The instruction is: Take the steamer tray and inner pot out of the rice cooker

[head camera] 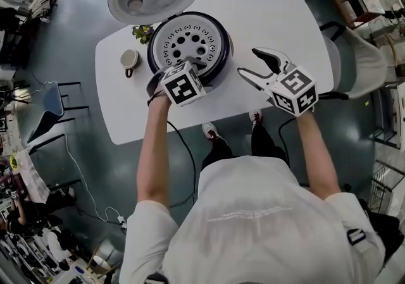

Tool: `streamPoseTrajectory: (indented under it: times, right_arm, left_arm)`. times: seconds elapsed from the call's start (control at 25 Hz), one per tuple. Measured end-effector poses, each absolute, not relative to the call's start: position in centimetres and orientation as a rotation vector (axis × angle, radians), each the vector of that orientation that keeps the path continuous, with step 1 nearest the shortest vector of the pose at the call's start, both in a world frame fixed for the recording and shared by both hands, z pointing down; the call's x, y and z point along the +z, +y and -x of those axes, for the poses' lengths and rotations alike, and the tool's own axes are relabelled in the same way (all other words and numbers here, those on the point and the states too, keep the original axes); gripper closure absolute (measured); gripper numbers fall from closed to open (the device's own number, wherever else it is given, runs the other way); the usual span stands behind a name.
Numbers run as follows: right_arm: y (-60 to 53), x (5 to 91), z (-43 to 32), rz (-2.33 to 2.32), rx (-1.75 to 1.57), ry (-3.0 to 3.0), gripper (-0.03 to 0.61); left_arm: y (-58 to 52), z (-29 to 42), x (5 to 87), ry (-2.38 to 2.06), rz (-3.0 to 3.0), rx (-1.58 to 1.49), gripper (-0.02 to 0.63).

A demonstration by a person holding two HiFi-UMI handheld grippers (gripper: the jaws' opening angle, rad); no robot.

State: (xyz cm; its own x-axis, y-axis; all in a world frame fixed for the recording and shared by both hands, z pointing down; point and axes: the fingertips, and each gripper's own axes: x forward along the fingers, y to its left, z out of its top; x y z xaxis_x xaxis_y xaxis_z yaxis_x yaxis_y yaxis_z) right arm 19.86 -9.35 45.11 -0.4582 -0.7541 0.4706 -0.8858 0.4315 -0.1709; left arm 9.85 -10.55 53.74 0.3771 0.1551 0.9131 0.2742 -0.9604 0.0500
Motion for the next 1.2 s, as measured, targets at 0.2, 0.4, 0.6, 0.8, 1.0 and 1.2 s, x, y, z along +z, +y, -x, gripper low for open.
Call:
streamPoseTrajectory:
  times: [0.2, 0.4, 0.6, 0.8, 1.0, 1.2]
  right_arm:
    - [-9.3, 45.2, -19.5, -1.421, 0.579, -2.363, 0.279]
    - [-9.4, 45.1, -20.1, -1.416, 0.575, -2.37, 0.279]
    - [-9.7, 44.7, -20.7, -1.407, 0.555, -2.381, 0.279]
    - [-10.2, 44.1, -21.1, -1.393, 0.53, -2.393, 0.279]
    - [-10.6, 43.1, -21.3, -1.369, 0.502, -2.41, 0.281]
    - [-11.5, 42.5, -21.1, -1.342, 0.481, -2.437, 0.281]
  left_arm:
    - [-10.3, -9.1, 54.5, -0.412, 2.426, -1.728, 0.357]
    - [-9.9, -9.2, 54.0, -0.414, 2.448, -1.689, 0.393]
    - [-9.9, -9.5, 53.0, -0.367, 2.528, -1.618, 0.414]
    - [-10.2, -9.6, 52.0, -0.289, 2.594, -1.552, 0.439]
    - [-10.8, -9.7, 50.1, -0.141, 2.692, -1.416, 0.502]
    - [-11.7, -10.1, 47.5, 0.03, 2.836, -1.219, 0.567]
